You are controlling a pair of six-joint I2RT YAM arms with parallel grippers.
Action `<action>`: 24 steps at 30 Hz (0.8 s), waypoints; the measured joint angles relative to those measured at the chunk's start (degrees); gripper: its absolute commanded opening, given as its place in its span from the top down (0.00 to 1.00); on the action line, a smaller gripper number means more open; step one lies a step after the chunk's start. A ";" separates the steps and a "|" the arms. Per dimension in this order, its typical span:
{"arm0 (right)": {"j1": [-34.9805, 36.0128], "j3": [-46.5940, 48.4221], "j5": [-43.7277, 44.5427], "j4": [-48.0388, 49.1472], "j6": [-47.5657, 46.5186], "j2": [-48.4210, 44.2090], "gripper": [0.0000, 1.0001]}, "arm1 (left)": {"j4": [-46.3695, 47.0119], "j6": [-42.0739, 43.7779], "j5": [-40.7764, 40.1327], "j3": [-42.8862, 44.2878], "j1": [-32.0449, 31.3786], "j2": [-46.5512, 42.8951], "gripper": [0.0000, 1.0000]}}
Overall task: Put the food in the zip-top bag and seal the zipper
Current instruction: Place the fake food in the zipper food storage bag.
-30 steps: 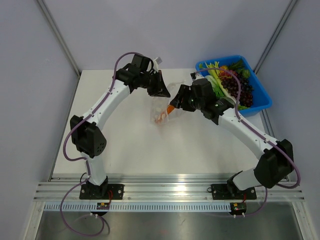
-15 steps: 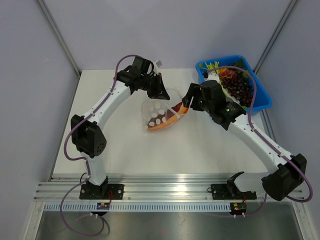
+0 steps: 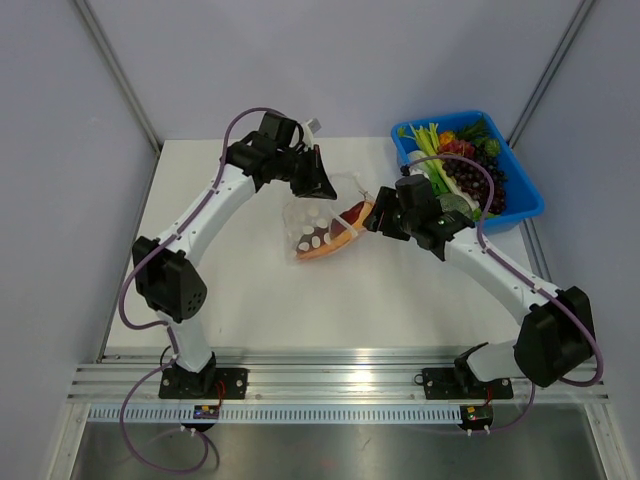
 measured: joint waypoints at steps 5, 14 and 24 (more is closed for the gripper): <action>-4.22 -3.85 -5.18 3.23 3.32 -0.72 0.43 | 0.02 0.17 -0.04 0.00 0.00 -1.01 1.00; -7.91 -7.26 -13.22 10.05 8.28 0.55 0.77 | -0.20 0.31 -0.07 -0.44 0.00 -1.05 1.00; -7.37 -3.74 -18.45 11.28 9.16 3.63 1.00 | -1.81 1.51 -1.40 -0.31 0.79 -1.20 1.00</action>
